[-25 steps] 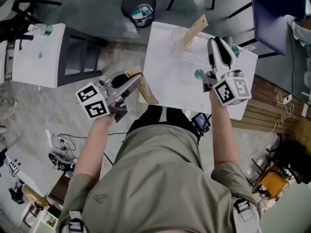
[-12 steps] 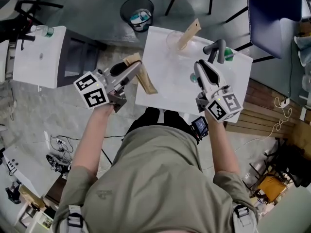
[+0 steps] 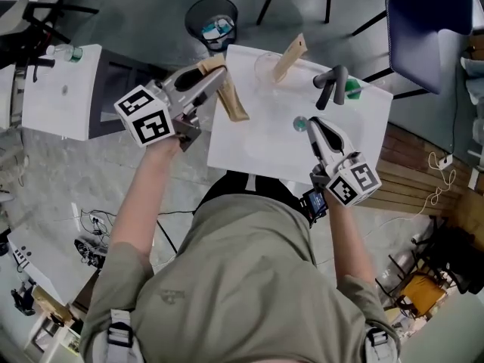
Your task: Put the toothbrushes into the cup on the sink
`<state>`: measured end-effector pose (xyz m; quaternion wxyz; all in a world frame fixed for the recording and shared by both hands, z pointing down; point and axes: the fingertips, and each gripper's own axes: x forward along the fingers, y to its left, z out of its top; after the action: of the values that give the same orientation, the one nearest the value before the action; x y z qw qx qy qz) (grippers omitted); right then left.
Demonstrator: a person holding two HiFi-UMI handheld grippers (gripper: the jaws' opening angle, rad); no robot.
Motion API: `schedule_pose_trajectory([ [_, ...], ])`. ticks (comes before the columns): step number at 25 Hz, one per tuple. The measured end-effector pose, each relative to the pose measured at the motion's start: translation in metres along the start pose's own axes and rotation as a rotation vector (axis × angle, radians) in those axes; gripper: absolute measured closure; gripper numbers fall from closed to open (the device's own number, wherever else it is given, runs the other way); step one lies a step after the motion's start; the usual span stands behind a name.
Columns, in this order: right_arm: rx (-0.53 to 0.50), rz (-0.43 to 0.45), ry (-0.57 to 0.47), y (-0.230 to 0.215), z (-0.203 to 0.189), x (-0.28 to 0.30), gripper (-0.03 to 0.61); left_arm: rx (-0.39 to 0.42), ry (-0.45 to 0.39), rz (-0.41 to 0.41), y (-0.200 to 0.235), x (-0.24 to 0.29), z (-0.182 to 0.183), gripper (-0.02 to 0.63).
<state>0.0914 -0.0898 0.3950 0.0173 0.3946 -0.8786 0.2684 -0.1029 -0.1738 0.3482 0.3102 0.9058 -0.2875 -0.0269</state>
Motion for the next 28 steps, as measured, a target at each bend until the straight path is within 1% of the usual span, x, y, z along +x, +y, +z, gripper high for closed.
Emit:
schedule_pose_trajectory([
  [1, 0.008, 0.002, 0.005, -0.002, -0.001, -0.001, 0.552, 0.007, 0.0, 0.0, 0.001, 0.005, 0.003, 0.571],
  [6, 0.042, 0.006, 0.018, -0.009, -0.005, -0.004, 0.555, 0.031, 0.008, -0.006, 0.007, 0.027, 0.014, 0.571],
  [7, 0.047, 0.006, 0.021, -0.01, -0.006, -0.005, 0.566, 0.037, 0.008, -0.007, 0.007, 0.031, 0.015, 0.571],
  [11, 0.06, 0.009, 0.035, -0.012, -0.008, -0.008, 0.568, 0.062, -0.008, -0.008, 0.014, 0.047, 0.022, 0.571],
  [14, 0.067, 0.003, 0.039, -0.015, -0.008, -0.011, 0.568, 0.08, -0.004, 0.0, 0.017, 0.058, 0.03, 0.571],
  [18, 0.074, -0.008, 0.05, -0.021, -0.01, -0.017, 0.568, 0.138, 0.009, 0.017, 0.025, 0.073, 0.032, 0.571],
  [21, 0.076, -0.013, 0.061, -0.023, -0.013, -0.021, 0.568, 0.159, 0.013, 0.031, 0.03, 0.084, 0.034, 0.571],
  [28, 0.102, -0.012, 0.104, -0.023, -0.028, -0.025, 0.568, 0.206, 0.017, 0.028, 0.037, 0.105, 0.037, 0.571],
])
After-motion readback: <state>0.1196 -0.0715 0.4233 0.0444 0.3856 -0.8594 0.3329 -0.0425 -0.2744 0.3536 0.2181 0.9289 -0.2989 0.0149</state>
